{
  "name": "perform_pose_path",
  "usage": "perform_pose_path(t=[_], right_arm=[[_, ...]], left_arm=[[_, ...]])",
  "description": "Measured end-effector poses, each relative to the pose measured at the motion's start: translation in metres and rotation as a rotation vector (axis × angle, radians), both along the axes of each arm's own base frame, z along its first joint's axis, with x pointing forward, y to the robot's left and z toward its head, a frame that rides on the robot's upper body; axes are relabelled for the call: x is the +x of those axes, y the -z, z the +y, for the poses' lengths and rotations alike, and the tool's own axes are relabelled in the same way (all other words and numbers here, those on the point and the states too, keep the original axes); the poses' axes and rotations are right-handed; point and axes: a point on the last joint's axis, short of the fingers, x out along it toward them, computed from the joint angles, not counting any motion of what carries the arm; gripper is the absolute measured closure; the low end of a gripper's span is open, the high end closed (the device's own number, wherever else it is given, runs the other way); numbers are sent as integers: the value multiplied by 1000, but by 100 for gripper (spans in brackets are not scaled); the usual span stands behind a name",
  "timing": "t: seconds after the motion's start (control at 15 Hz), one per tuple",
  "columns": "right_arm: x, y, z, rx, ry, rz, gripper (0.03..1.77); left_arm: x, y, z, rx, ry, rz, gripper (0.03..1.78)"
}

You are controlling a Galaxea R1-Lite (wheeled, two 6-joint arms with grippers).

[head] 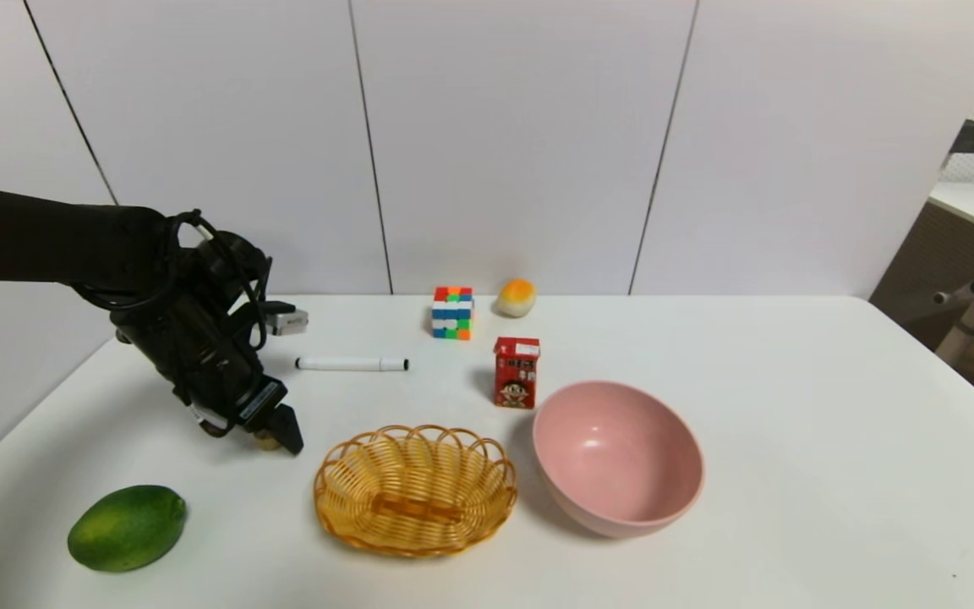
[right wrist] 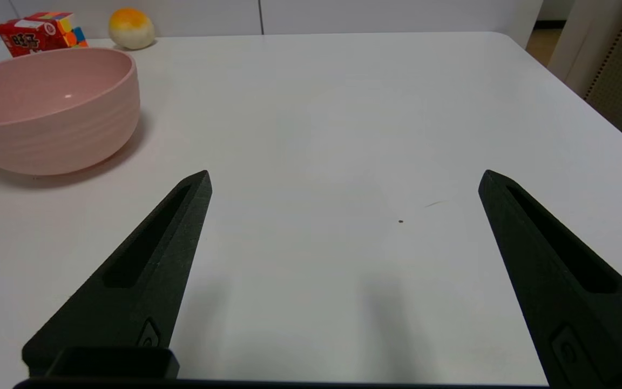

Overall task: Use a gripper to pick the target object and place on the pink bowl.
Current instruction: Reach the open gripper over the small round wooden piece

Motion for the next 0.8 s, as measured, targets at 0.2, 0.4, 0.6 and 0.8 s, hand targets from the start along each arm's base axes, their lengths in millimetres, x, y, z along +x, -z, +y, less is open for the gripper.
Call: perform_pose_path(t=[0.2,0.4,0.6,0.8], right_arm=[[0,0,0,0,-1,0,9],[0,0,0,0,0,0,9],[0,0,0,-1,-1,0,9],[0,0,0,0,-1,0,9]], left_arm=[[1,2,-2,0,3,6,12],[2,2,-3,0,4,4,12],[3,3,-3,1,8,5,37],[3,4,-5,0,9,8,81]])
